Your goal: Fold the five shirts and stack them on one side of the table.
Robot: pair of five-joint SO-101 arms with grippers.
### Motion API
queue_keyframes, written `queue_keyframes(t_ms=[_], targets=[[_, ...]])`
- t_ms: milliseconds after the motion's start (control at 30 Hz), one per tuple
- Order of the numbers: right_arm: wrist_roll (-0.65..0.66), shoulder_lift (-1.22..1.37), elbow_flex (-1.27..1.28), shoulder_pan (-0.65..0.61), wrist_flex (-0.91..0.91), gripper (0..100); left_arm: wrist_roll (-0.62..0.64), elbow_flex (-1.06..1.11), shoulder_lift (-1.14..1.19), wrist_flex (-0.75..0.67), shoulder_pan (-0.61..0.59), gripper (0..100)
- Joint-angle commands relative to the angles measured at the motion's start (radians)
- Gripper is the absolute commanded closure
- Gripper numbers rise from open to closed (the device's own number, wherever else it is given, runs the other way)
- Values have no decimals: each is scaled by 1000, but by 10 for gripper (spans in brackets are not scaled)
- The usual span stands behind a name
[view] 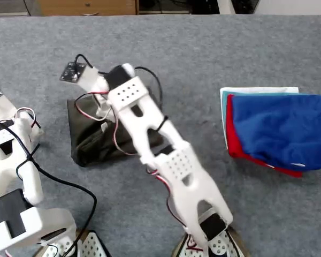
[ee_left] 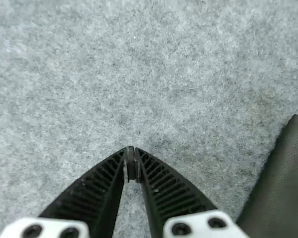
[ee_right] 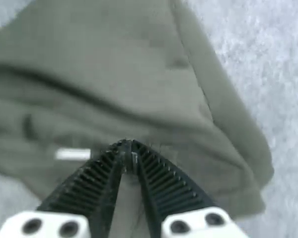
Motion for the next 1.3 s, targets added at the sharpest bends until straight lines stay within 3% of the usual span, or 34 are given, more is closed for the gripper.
queue_keyframes(t_ms=[0, 133, 433, 833, 1267], targets=[[-15, 148, -300, -5, 55, 995, -2, -20, -4, -14, -8, 979], [-14, 213, -447, 5, 104, 995, -2, -20, -4, -14, -8, 979], [-6, 216, -328, 84, 94, 995, -2, -20, -4, -14, -8, 979], [114, 180, -257, 154, 147, 995, -2, -20, -4, -14, -8, 979], [147, -308, 423, 223, 147, 996, -2, -20, -4, -15, -14, 979]])
